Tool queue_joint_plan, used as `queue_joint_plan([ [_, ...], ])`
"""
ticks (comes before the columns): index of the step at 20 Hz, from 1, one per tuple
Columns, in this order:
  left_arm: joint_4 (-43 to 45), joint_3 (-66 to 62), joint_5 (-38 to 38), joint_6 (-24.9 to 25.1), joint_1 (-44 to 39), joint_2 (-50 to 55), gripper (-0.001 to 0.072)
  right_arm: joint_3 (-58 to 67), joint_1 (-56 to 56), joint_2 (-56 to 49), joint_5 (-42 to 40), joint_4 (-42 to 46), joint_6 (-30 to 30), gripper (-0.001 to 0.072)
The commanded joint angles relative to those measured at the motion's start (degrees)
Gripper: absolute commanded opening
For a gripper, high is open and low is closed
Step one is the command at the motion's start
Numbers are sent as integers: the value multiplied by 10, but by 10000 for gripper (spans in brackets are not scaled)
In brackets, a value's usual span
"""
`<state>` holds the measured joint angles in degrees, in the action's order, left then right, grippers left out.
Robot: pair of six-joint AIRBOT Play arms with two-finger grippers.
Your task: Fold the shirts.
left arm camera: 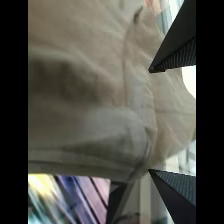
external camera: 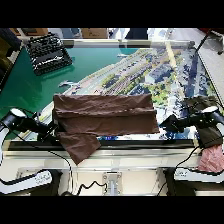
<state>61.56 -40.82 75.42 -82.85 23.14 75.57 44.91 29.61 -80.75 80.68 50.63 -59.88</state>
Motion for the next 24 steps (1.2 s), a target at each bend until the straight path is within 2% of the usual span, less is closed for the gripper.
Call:
queue_joint_plan([
  [1, -19, 3, -18, -1, 1, 0, 701, -5, 0, 0, -7, -22, 12, 439],
  [5, -5, 3, 6, -8, 1, 0, 701, -5, 0, 0, -2, -24, 12, 439],
  [9, 91, 5, 146, -19, 1, 0, 701, -5, 0, 0, -3, -10, 12, 431],
  [10, 106, 9, 159, -20, 1, -3, 701, -5, 1, 0, 0, -5, 11, 400],
  [12, 98, 28, 133, -23, 1, -17, 701, -5, 0, 1, 8, 4, 7, 396],
  [18, 0, 91, 52, 2, 0, -24, 700, -7, 0, 1, 10, 5, 8, 396],
  [24, -3, 107, 8, -4, 0, -23, 699, -23, 0, 1, -1, 2, 12, 396],
])
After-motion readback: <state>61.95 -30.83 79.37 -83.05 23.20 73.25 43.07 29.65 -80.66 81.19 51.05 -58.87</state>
